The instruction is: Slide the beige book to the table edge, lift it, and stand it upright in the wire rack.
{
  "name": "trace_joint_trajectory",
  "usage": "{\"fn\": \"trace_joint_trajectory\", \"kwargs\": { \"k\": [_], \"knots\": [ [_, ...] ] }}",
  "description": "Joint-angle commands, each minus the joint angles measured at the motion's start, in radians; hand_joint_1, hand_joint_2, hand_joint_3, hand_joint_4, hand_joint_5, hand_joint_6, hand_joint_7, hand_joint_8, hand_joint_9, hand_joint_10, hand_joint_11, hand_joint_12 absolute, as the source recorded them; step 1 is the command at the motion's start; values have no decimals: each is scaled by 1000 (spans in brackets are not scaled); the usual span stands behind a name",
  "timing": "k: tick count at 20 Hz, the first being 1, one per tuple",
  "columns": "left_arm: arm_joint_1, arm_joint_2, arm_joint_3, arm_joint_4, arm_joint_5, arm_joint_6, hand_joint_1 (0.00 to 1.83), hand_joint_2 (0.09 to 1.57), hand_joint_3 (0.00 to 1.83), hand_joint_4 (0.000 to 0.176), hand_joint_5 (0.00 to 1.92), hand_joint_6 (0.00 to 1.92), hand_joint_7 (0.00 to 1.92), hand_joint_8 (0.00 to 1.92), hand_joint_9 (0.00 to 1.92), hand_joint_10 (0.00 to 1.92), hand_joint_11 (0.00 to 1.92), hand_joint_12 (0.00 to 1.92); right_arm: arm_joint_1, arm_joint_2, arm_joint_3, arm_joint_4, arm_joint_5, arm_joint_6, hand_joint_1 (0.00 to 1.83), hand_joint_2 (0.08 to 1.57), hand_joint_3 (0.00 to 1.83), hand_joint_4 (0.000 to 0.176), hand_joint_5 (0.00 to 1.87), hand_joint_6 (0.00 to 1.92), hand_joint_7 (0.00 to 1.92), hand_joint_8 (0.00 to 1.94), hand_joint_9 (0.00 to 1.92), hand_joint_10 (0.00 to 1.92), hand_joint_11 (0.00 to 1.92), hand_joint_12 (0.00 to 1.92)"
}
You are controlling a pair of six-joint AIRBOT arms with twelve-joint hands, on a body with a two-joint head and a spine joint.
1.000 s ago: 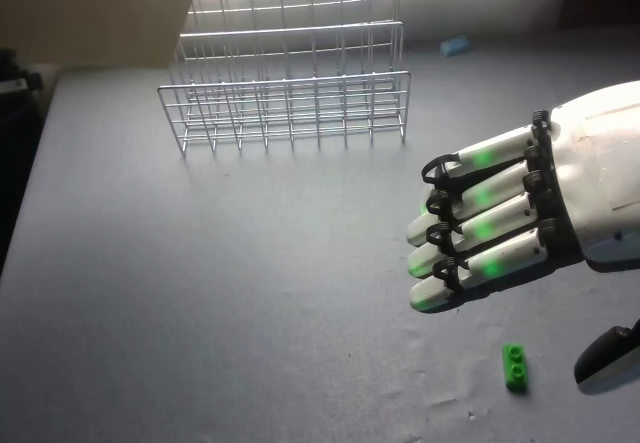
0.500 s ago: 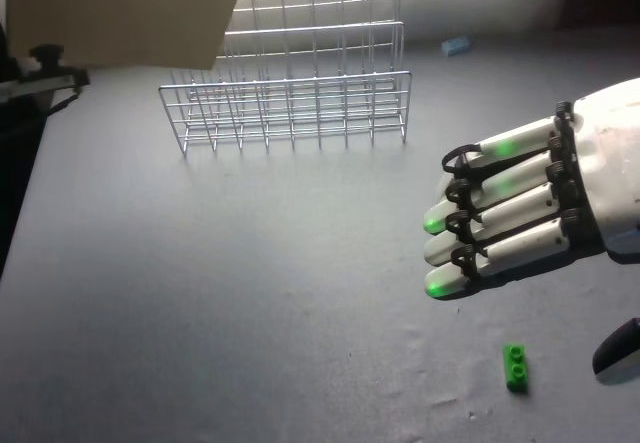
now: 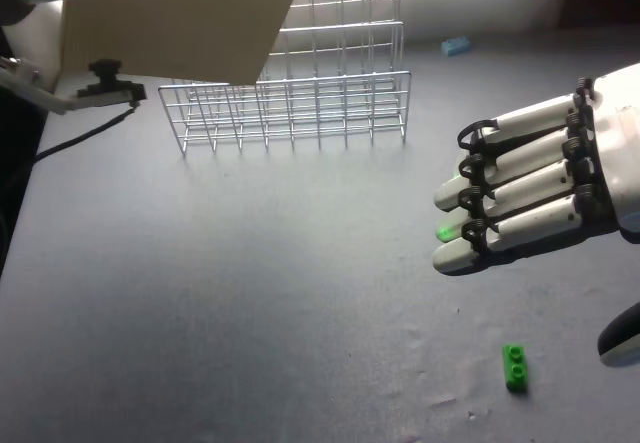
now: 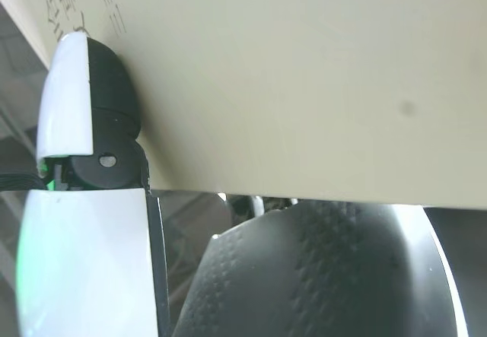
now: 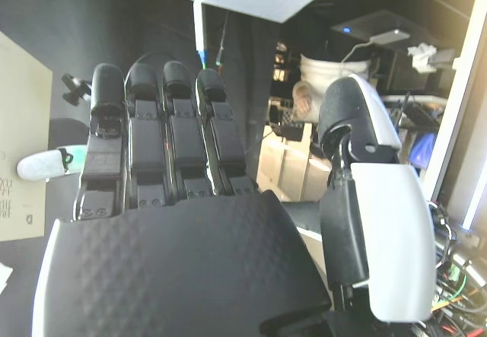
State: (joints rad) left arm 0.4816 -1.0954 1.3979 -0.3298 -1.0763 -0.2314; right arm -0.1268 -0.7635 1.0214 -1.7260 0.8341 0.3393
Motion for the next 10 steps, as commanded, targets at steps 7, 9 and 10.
{"fn": "trace_joint_trajectory", "kwargs": {
  "k": [7, 9, 10],
  "knots": [
    [-22, -67, 62, -10, -141, -13, 1345, 1218, 0, 0, 763, 1186, 717, 1426, 750, 1500, 702, 1470, 14, 9, -3, 79, 25, -7, 255, 1177, 1, 0, 304, 7, 310, 4, 283, 5, 0, 864],
    [-25, -96, 87, -9, -141, -13, 1345, 1218, 0, 0, 763, 1186, 717, 1426, 750, 1500, 702, 1471, 14, 9, -4, 79, 30, -8, 255, 1177, 1, 0, 305, 7, 311, 3, 283, 5, 0, 864],
    [-28, -110, 99, -10, -141, -12, 1345, 1218, 0, 0, 763, 1186, 717, 1426, 750, 1500, 702, 1471, 14, 9, -4, 79, 31, -9, 255, 1177, 1, 0, 305, 7, 311, 3, 283, 4, 0, 865]
  ]
}}
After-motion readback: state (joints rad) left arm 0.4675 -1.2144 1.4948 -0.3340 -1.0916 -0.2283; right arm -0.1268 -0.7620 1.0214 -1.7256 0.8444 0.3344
